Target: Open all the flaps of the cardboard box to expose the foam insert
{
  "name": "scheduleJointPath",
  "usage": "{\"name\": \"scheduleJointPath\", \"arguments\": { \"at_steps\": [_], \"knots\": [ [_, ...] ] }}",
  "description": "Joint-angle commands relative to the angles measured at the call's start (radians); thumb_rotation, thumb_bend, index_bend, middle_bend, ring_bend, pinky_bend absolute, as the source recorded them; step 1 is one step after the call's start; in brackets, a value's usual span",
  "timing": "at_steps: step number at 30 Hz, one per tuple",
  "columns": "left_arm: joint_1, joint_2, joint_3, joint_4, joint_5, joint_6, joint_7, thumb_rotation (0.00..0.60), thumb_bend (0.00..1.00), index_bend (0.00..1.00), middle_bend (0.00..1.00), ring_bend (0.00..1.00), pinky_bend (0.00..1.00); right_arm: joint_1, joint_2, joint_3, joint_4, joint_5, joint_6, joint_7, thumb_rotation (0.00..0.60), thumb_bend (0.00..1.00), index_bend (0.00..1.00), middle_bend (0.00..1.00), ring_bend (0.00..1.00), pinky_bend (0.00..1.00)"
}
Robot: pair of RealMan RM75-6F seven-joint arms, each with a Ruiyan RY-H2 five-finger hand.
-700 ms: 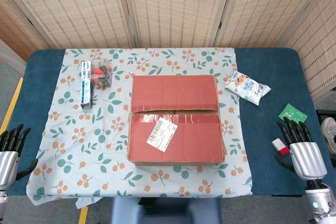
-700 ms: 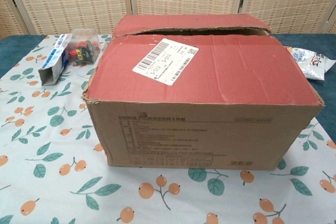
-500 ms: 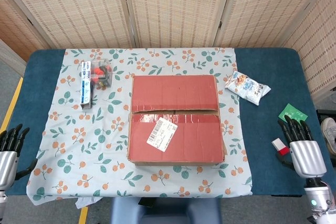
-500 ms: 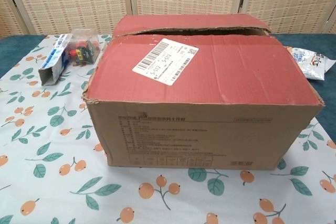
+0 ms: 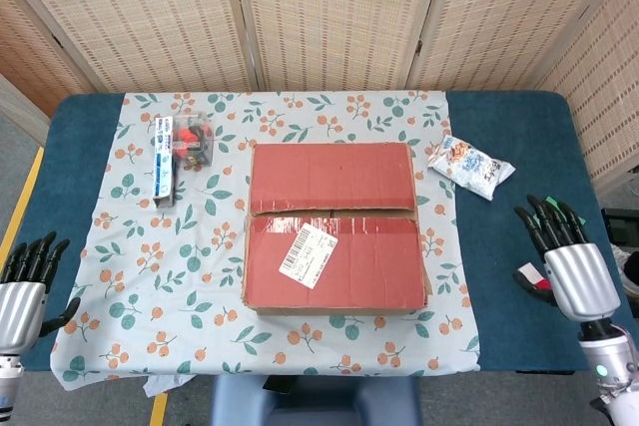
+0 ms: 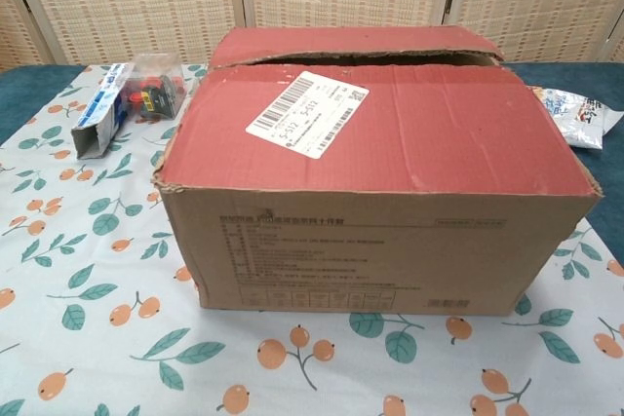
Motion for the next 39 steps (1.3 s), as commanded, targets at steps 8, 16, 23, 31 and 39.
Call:
{"name": "scheduleJointPath", "arguments": {
  "at_steps": [8,16,23,31,39],
  "knots": [
    [-0.005,0.022,0.007,0.011,-0.001,-0.022,-0.087,0.6,0.44,0.01,0.0,0.0,0.0,0.228,-0.002,0.147,-0.1,0.121,-0.216,-0.129,0.6,0.27,0.0,0.0,0.0,0.0],
    [-0.011,0.035,0.006,0.032,-0.012,-0.042,-0.152,0.6,0.44,0.01,0.0,0.0,0.0,0.364,-0.117,0.18,-0.066,0.218,-0.34,-0.252,0.6,0.27,0.0,0.0,0.0,0.0],
    [-0.008,0.043,0.011,0.046,-0.004,-0.036,-0.198,0.6,0.44,0.01,0.0,0.0,0.0,0.425,-0.219,0.166,0.005,0.254,-0.375,-0.281,0.6,0.27,0.0,0.0,0.0,0.0],
    [-0.003,0.049,0.014,0.053,0.0,-0.028,-0.228,0.6,0.44,0.01,0.0,0.0,0.0,0.483,-0.303,0.171,0.1,0.282,-0.392,-0.293,0.6,0.27,0.0,0.0,0.0,0.0],
    [-0.002,0.051,0.015,0.063,-0.001,-0.028,-0.257,0.6,0.44,0.02,0.0,0.0,0.0,0.548,-0.361,0.203,0.189,0.335,-0.425,-0.279,0.6,0.27,0.0,0.0,0.0,0.0]
  ]
}}
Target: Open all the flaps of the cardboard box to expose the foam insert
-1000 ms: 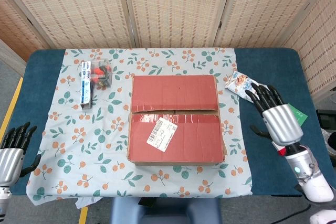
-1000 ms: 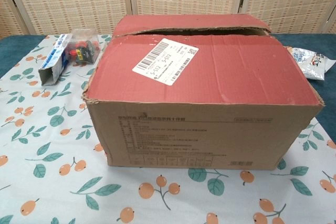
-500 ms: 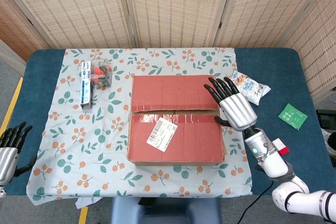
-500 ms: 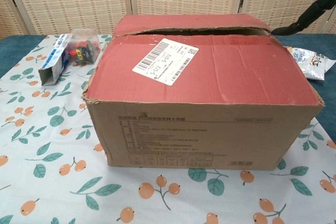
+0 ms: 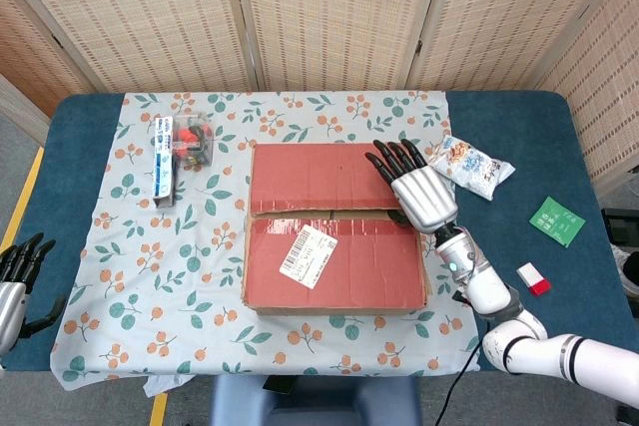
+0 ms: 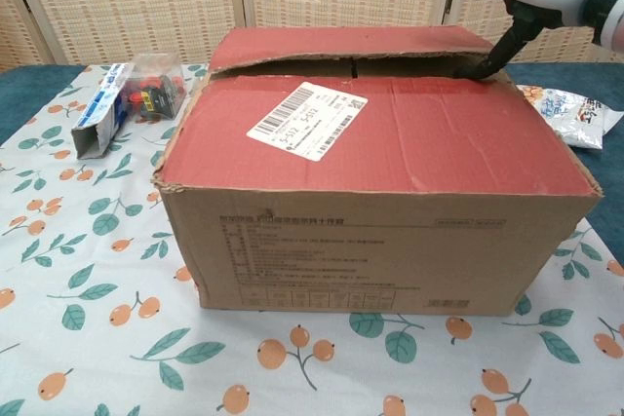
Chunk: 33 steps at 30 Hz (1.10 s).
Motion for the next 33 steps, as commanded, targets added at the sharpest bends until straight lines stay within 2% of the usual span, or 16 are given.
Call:
{"name": "scheduleJointPath", "arguments": {
  "at_steps": [1,11,18,23,26,33],
  "knots": [
    [0.0,0.001,0.0,0.003,-0.001,-0.001,-0.006,0.6,0.44,0.02,0.0,0.0,0.0,0.024,-0.018,0.021,0.026,0.015,-0.002,0.016,0.6,0.27,0.0,0.0,0.0,0.0],
    [0.001,0.003,-0.003,0.018,-0.02,-0.015,-0.046,0.6,0.44,0.02,0.0,0.0,0.0,0.065,0.053,0.11,-0.037,0.066,0.026,0.032,0.6,0.27,0.0,0.0,0.0,0.0],
    [-0.013,0.0,-0.009,0.036,-0.045,-0.054,-0.067,0.6,0.44,0.02,0.0,0.0,0.0,0.151,0.057,0.179,0.045,0.207,-0.016,-0.044,0.6,0.27,0.0,0.0,0.0,0.0],
    [-0.022,-0.001,-0.015,0.052,-0.063,-0.08,-0.088,0.6,0.44,0.02,0.0,0.0,0.0,0.222,0.026,0.219,0.197,0.299,-0.083,-0.008,0.6,0.27,0.0,0.0,0.0,0.0],
    [-0.029,-0.005,-0.019,0.062,-0.076,-0.1,-0.098,0.6,0.44,0.02,0.0,0.0,0.0,0.267,-0.014,0.224,0.346,0.323,-0.156,0.069,0.6,0.27,0.0,0.0,0.0,0.0],
    [-0.035,-0.012,-0.03,0.086,-0.12,-0.137,-0.105,0.6,0.44,0.02,0.0,0.0,0.0,0.34,-0.121,0.209,0.647,0.27,-0.293,0.31,0.6,0.27,0.0,0.0,0.0,0.0]
  ]
}}
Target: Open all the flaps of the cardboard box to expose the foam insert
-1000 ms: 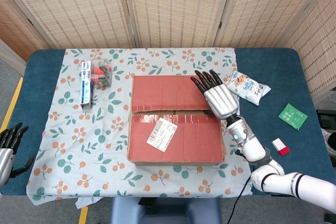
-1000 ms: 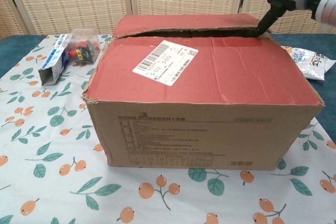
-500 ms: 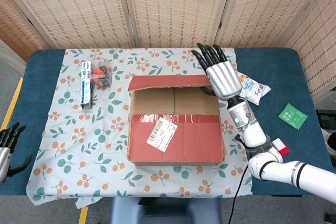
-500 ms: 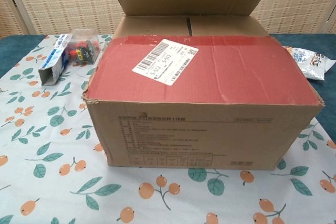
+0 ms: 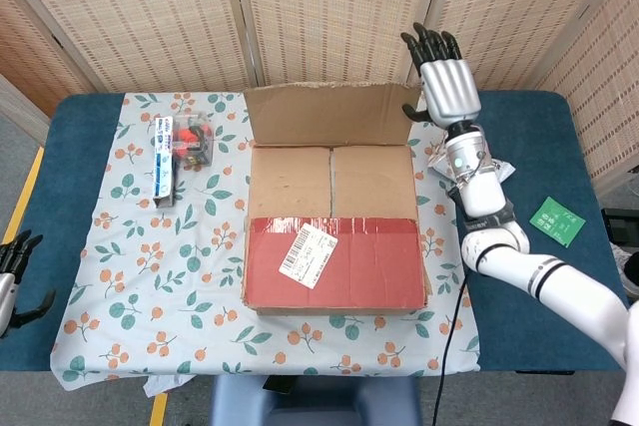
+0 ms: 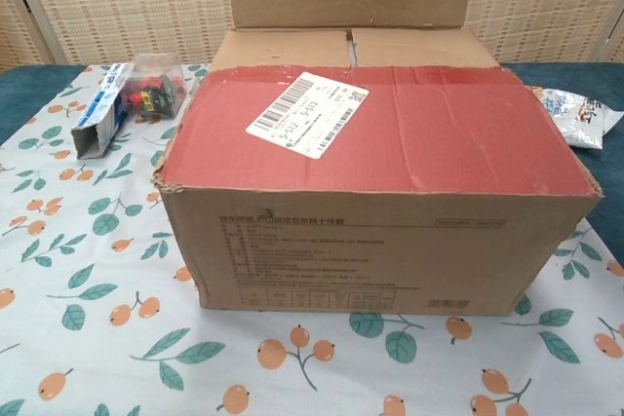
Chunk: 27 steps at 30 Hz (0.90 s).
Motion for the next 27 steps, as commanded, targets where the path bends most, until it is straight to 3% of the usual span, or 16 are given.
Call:
{"name": "scheduleJointPath", "arguments": {
  "at_steps": [1,4,7,10,14,19,23,27],
  "knots": [
    [-0.002,-0.003,-0.005,0.009,-0.014,-0.01,-0.002,0.6,0.44,0.02,0.0,0.0,0.0,0.063,-0.083,-0.014,0.192,-0.047,-0.112,0.187,0.6,0.27,0.0,0.0,0.0,0.0],
    [-0.003,-0.006,-0.008,0.013,-0.016,-0.011,0.004,0.6,0.44,0.01,0.0,0.0,0.0,0.054,-0.084,-0.048,0.208,-0.114,-0.099,0.251,0.6,0.27,0.0,0.0,0.0,0.0],
    [-0.003,-0.013,-0.006,0.017,0.008,0.01,0.004,0.6,0.44,0.0,0.0,0.0,0.0,0.005,-0.042,-0.085,0.114,-0.184,-0.038,0.302,0.6,0.27,0.0,0.0,0.0,0.0],
    [-0.002,-0.016,-0.001,0.018,0.025,0.022,0.011,0.6,0.44,0.0,0.0,0.0,0.0,-0.073,0.059,-0.115,-0.081,-0.229,0.016,0.343,0.6,0.27,0.0,0.0,0.0,0.0],
    [-0.004,-0.025,0.002,0.018,0.034,0.03,0.049,0.6,0.44,0.0,0.0,0.0,0.0,-0.187,0.262,-0.161,-0.396,-0.252,0.033,0.356,0.6,0.27,0.0,0.0,0.0,0.0],
    [0.001,-0.034,0.0,0.009,0.028,0.042,0.093,0.6,0.44,0.0,0.0,0.0,0.0,-0.263,0.436,-0.212,-0.628,-0.278,-0.007,0.407,0.6,0.27,0.0,0.0,0.0,0.0],
    [0.003,-0.038,-0.001,-0.002,0.031,0.053,0.112,0.6,0.44,0.0,0.0,0.0,0.0,-0.289,0.528,-0.227,-0.734,-0.334,-0.086,0.604,0.6,0.27,0.0,0.0,0.0,0.0],
    [-0.001,-0.041,-0.001,-0.008,0.03,0.048,0.132,0.6,0.44,0.0,0.0,0.0,0.0,-0.293,0.557,-0.234,-0.749,-0.438,-0.153,0.894,0.6,0.27,0.0,0.0,0.0,0.0]
  ]
}}
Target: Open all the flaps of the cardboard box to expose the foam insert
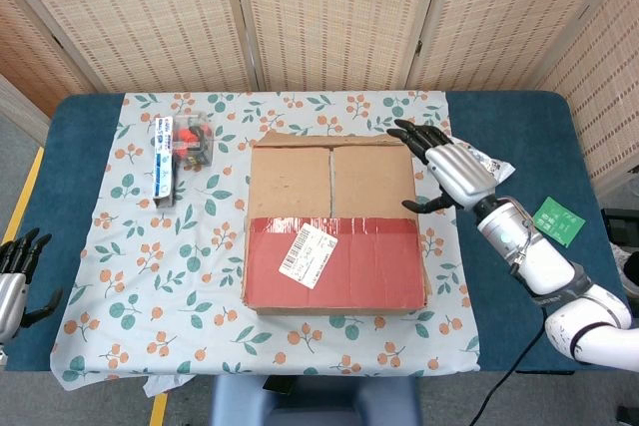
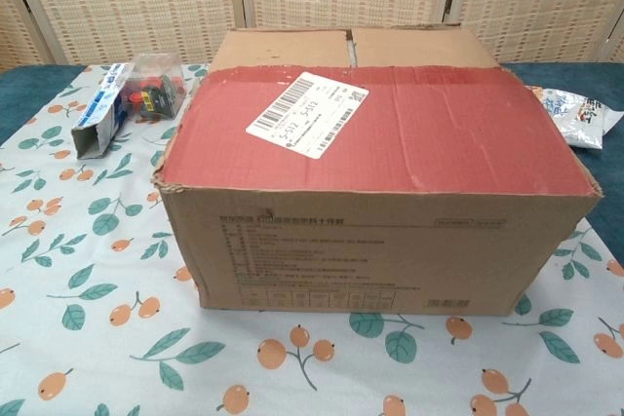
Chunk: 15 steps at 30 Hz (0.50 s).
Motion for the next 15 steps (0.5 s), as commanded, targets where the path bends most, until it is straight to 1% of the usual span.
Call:
{"name": "scheduleJointPath", "arguments": {
  "at_steps": [1,3,6,10,11,14,15],
  "knots": [
    [-0.003,-0.001,0.0,-0.004,0.001,-0.002,0.006,0.6,0.44,0.0,0.0,0.0,0.0,-0.045,0.07,-0.038,-0.056,-0.151,-0.098,0.383,0.6,0.27,0.0,0.0,0.01,0.0],
    [-0.004,-0.002,0.0,-0.005,0.004,-0.001,0.006,0.6,0.44,0.0,0.0,0.0,0.0,-0.035,0.068,-0.049,-0.036,-0.206,-0.118,0.525,0.6,0.27,0.0,0.0,0.03,0.02],
    [-0.005,-0.002,0.0,-0.001,0.006,-0.001,-0.001,0.6,0.44,0.0,0.0,0.0,0.0,-0.008,0.063,-0.072,-0.002,-0.278,-0.144,0.731,0.6,0.27,0.0,0.0,0.06,0.09],
    [-0.004,-0.002,0.0,0.008,0.008,-0.001,-0.018,0.6,0.44,0.0,0.0,0.0,0.0,0.029,0.043,-0.115,0.052,-0.382,-0.118,0.979,0.6,0.27,0.0,0.0,0.09,0.15],
    [-0.003,-0.001,0.0,0.009,0.008,0.001,-0.024,0.6,0.44,0.0,0.0,0.0,0.0,0.043,0.037,-0.132,0.071,-0.414,-0.103,1.052,0.6,0.27,0.0,0.0,0.09,0.16],
    [0.001,0.0,0.001,0.012,0.013,0.009,-0.038,0.6,0.44,0.0,0.0,0.0,0.0,0.083,0.014,-0.183,0.133,-0.487,-0.074,1.187,0.6,0.27,0.0,0.0,0.1,0.17],
    [0.002,0.001,0.002,0.012,0.015,0.012,-0.041,0.6,0.44,0.0,0.0,0.0,0.0,0.094,0.005,-0.198,0.151,-0.503,-0.065,1.214,0.6,0.27,0.0,0.0,0.1,0.17]
  ]
}}
